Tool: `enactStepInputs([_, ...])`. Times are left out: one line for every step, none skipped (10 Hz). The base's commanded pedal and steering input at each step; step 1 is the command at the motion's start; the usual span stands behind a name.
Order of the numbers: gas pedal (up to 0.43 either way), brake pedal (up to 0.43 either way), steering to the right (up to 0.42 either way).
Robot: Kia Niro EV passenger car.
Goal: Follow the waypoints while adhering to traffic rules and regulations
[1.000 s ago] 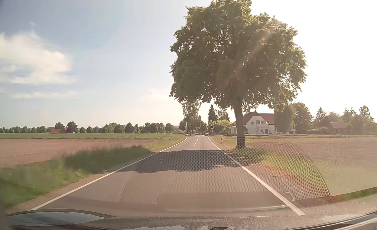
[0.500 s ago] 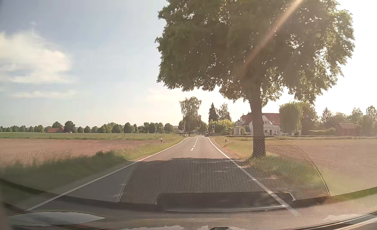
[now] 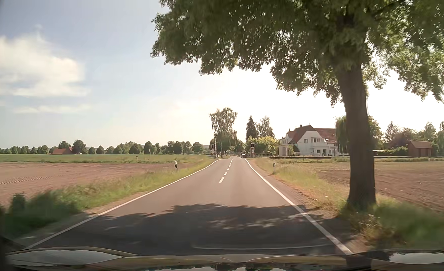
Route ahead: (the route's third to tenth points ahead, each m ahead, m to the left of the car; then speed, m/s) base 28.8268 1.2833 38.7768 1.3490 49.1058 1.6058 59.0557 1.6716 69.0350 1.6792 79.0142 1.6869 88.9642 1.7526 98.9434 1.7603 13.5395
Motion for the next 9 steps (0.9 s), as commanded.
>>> enactStepInputs([0.079, 0.000, 0.000])
enactStepInputs([0.079, 0.000, 0.000])
enactStepInputs([0.079, 0.000, 0.000])
enactStepInputs([0.079, 0.000, 0.000])
enactStepInputs([0.079, 0.000, 0.000])
enactStepInputs([0.087, 0.000, 0.000])
enactStepInputs([0.087, 0.000, 0.001])
enactStepInputs([0.087, 0.000, 0.001])
enactStepInputs([0.087, 0.000, 0.001])
